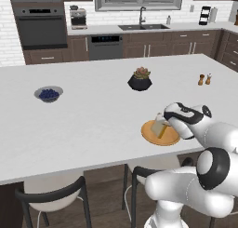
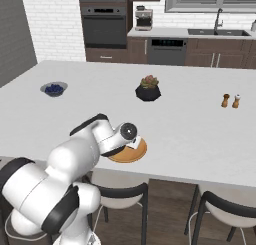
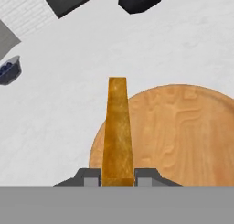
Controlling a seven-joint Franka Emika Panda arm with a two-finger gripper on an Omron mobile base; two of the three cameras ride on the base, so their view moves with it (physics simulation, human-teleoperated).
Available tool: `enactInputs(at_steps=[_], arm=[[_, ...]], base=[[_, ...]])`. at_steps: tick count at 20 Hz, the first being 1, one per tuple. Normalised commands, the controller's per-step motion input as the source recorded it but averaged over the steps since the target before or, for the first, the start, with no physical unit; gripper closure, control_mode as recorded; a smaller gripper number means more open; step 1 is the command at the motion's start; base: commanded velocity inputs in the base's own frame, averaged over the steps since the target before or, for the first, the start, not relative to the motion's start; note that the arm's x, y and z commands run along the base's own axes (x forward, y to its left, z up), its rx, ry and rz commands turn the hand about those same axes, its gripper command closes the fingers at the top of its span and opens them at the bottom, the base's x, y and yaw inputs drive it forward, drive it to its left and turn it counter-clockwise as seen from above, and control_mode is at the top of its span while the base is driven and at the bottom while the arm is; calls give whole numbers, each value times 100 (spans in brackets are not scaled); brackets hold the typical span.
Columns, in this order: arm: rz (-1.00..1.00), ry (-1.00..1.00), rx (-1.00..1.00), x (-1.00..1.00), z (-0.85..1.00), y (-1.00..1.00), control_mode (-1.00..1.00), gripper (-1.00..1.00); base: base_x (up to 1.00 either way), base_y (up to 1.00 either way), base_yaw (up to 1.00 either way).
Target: Start the toaster. Once the lever pops up, take the bread to the plate on the dining counter.
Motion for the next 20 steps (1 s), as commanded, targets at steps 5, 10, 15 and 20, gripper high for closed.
enactInputs(at_steps=[5,10,15,20], arm=[[0,0,0,9,-15,0,-100,100],[0,0,0,11,-9,0,-100,100],[0,0,0,14,-3,0,-100,-100],[0,0,0,4,0,-12,-100,-100]], base=[[0,0,0],[0,0,0],[0,0,0],[0,0,0]])
